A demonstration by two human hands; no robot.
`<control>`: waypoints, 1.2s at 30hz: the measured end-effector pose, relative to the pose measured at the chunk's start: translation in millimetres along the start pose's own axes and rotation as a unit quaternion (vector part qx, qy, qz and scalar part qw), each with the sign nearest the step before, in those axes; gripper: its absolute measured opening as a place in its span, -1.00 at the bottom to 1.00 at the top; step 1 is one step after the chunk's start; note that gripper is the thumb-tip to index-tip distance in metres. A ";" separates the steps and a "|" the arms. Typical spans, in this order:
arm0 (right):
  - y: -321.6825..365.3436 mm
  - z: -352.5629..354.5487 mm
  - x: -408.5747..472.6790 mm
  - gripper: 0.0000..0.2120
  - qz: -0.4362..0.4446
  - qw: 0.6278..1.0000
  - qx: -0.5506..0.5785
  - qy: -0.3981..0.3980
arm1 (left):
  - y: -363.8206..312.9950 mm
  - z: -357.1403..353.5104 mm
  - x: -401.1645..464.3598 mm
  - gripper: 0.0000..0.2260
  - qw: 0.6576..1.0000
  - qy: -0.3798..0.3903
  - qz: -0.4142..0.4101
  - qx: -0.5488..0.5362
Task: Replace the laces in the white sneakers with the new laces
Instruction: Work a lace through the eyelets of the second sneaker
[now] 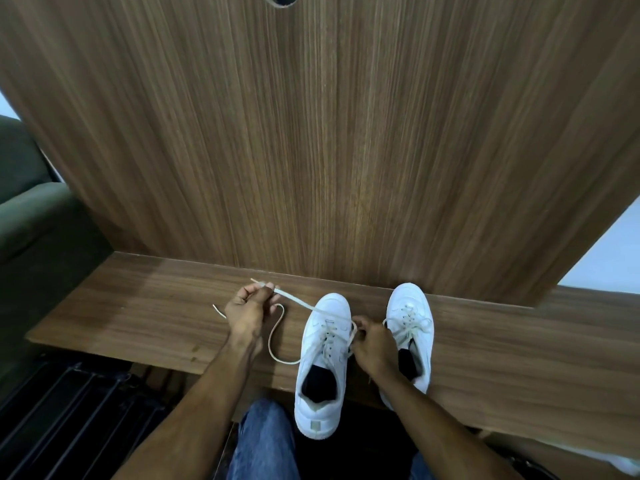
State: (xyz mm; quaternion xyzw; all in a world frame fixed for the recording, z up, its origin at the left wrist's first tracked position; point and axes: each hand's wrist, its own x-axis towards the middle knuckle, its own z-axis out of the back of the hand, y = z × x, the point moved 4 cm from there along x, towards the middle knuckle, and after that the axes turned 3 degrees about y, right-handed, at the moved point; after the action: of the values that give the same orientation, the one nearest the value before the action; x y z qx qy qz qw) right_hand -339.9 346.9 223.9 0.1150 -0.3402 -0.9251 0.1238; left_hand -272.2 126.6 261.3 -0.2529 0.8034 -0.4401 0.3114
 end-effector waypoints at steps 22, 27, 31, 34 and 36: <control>-6.0 -33.9 -19.1 -0.80 0.032 0.993 -0.071 0.091 | 64.2 -15.2 -26.8 -0.81 0.664 0.297 -0.124 0.675; -11.7 -32.7 -12.9 -0.81 0.006 0.994 -0.035 0.106 | 65.8 -29.8 -30.9 -0.79 0.591 0.250 -0.167 0.749; -17.6 -33.9 -8.5 -0.80 -0.007 0.994 0.003 0.113 | 72.7 -32.7 -32.6 -0.76 0.572 0.229 -0.163 0.770; -20.5 -34.4 -6.1 -0.80 -0.011 0.993 0.009 0.114 | 76.7 -33.9 -34.0 -0.77 0.566 0.217 -0.164 0.778; -21.1 -36.0 -4.8 -0.80 -0.014 0.993 0.003 0.116 | 78.0 -33.9 -34.3 -0.77 0.563 0.215 -0.168 0.780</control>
State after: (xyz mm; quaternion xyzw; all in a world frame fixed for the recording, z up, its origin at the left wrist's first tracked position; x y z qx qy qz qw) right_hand -327.8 342.3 183.9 0.2266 -0.3249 -0.9060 0.1491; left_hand -283.7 206.3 217.5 0.0600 0.1331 -0.9812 0.1260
